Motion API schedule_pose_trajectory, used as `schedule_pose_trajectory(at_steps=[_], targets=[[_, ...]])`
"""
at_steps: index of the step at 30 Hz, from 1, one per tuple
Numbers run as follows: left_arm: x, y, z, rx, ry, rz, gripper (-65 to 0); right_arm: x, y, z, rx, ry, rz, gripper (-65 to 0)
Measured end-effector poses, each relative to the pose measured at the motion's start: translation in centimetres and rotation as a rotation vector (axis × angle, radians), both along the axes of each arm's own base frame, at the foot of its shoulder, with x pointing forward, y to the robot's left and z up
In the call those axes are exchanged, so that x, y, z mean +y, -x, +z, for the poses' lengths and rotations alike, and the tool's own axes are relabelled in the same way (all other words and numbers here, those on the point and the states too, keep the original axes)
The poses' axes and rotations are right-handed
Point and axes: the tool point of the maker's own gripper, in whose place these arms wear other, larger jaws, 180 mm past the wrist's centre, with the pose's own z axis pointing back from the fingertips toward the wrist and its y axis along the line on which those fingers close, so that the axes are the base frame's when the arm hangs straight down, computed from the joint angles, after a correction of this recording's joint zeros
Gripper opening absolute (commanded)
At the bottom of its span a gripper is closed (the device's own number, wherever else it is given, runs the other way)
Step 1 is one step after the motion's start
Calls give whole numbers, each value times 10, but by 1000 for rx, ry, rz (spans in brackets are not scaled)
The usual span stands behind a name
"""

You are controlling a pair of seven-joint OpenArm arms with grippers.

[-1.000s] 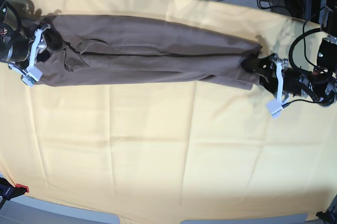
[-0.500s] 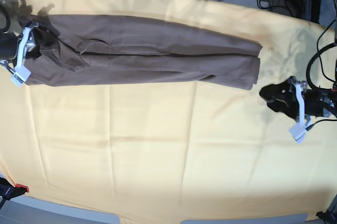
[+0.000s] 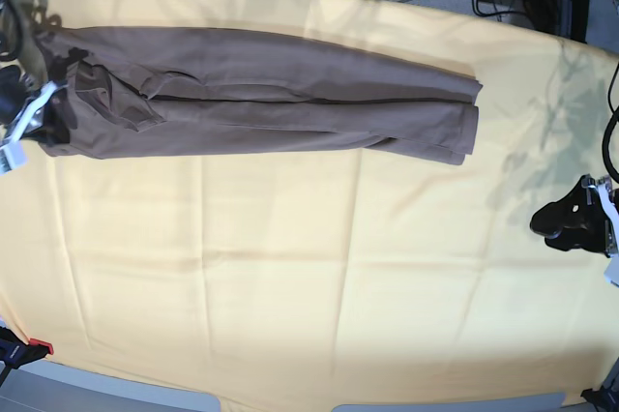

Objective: Fold the T-shirt properly
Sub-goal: 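Release the right gripper and move it to the shirt's collar end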

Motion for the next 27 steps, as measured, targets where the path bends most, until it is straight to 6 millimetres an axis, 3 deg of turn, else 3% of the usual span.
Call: schedule_pose_trajectory(at_steps=[2, 7, 11, 13, 15, 23, 27], targets=[[0, 2, -4, 11, -1, 0, -330, 5, 5, -14, 28, 28, 6, -650], [0, 3, -6, 16, 1, 0, -330, 19, 10, -26, 62, 13, 40, -650], [0, 3, -6, 17, 0, -1, -330, 49, 31, -51, 191, -5, 134, -650], [0, 3, -6, 16, 0, -1, -330, 68, 40, -58, 236, -47, 185, -650], [0, 3, -6, 17, 0, 0, -330, 74, 48, -62, 286, -55, 216, -650], [0, 4, -7, 23, -5, -3, -330, 59, 51, -41, 316, 49, 295, -650], [0, 4, -7, 23, -6, -3, -330, 38, 58, -53, 373, 177, 276, -650]])
